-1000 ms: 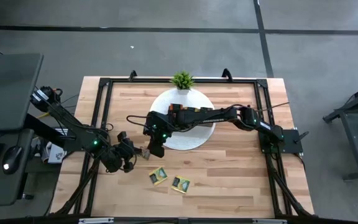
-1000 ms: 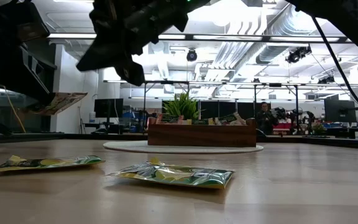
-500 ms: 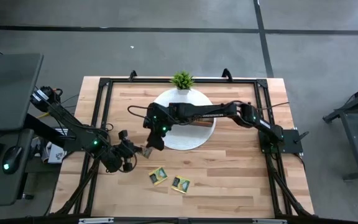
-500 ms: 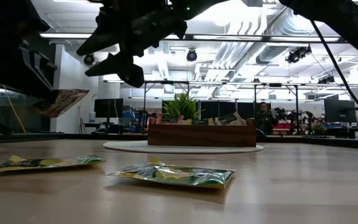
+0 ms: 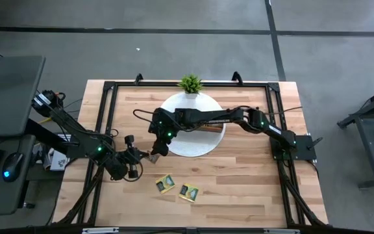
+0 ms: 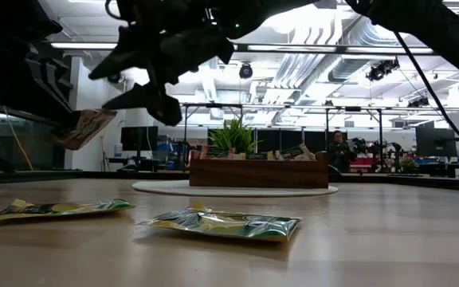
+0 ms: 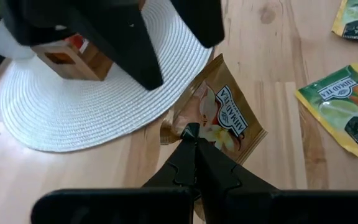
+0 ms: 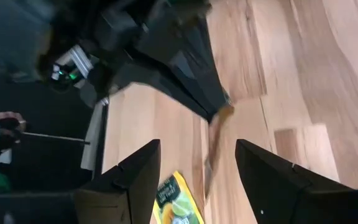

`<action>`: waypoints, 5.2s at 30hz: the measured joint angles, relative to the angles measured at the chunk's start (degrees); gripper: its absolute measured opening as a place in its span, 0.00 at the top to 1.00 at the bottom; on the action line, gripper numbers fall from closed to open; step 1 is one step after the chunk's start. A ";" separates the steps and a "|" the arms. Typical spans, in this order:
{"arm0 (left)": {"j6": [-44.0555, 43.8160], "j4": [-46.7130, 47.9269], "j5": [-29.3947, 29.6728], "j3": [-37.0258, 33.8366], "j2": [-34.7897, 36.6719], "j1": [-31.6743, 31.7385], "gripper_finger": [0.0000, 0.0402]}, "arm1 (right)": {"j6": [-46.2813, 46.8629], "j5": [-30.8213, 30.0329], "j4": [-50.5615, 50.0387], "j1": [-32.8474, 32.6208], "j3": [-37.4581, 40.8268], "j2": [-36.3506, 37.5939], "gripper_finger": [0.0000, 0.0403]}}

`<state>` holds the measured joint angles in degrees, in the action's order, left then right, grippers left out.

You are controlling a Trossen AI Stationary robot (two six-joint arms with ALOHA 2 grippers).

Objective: Pick & Place Tea
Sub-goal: Put the brown tea bag into the right section of the wooden organizer

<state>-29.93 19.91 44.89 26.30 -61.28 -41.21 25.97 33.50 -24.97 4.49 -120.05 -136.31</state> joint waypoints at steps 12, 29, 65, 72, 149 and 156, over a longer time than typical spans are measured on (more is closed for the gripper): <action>4.12 -0.38 0.45 0.00 0.00 0.00 1.00 | 4.75 2.01 7.45 -0.09 -0.07 -2.66 0.50; 4.21 -0.11 0.95 0.00 0.00 -0.02 1.00 | 5.61 -0.69 6.71 -0.57 -0.02 -3.63 0.67; 2.62 -0.04 0.17 0.00 0.00 -0.02 0.75 | 0.98 -7.06 4.08 -1.33 -0.04 -3.58 1.00; -6.20 5.42 1.38 0.00 0.00 -0.03 0.46 | -1.22 -10.32 -0.93 -1.33 -0.04 -3.56 1.00; -33.86 15.82 5.17 0.00 0.02 -0.04 0.34 | -5.43 -38.11 55.87 13.26 98.82 59.43 1.00; -33.86 15.82 5.04 0.00 0.02 -0.04 0.34 | -5.43 -37.72 56.23 13.26 98.82 57.11 1.00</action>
<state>-63.79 35.73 49.93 26.30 -61.25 -41.25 20.53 -4.22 31.26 17.75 -21.23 -79.20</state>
